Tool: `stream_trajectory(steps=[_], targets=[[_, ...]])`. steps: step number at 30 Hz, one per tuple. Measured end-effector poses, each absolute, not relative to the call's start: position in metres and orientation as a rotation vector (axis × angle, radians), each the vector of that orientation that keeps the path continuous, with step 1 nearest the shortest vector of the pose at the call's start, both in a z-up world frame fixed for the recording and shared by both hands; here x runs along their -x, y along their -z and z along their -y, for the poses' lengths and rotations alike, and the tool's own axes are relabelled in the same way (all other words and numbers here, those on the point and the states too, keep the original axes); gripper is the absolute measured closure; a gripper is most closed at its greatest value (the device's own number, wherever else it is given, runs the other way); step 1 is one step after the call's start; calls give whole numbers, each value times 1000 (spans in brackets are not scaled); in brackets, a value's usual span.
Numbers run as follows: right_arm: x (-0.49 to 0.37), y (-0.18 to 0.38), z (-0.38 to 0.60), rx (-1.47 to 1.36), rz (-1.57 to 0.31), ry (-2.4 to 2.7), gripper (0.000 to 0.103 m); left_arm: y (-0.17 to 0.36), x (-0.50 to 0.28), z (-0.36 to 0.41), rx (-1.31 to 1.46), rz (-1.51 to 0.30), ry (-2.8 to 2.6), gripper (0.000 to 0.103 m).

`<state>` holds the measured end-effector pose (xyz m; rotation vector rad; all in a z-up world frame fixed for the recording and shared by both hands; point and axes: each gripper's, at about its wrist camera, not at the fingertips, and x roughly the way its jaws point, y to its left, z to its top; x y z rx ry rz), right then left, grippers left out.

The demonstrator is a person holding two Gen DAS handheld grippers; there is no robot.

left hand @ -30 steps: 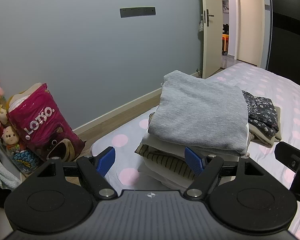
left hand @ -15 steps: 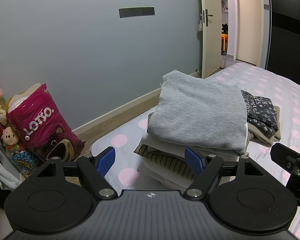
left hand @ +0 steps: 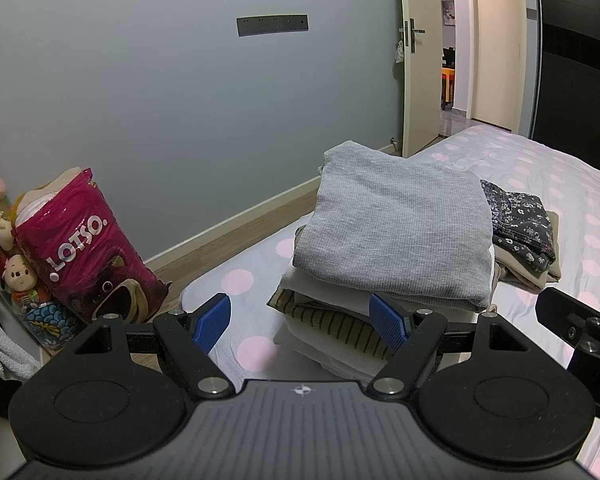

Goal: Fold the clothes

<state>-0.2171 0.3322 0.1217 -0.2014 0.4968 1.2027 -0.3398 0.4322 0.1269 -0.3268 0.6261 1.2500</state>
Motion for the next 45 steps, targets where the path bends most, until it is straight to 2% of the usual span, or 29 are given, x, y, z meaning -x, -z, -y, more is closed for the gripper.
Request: stream_trajectory(steps=[45], targets=[[220, -118, -337, 211, -506, -1203, 1, -126, 339, -435, 325, -631, -1247, 27]])
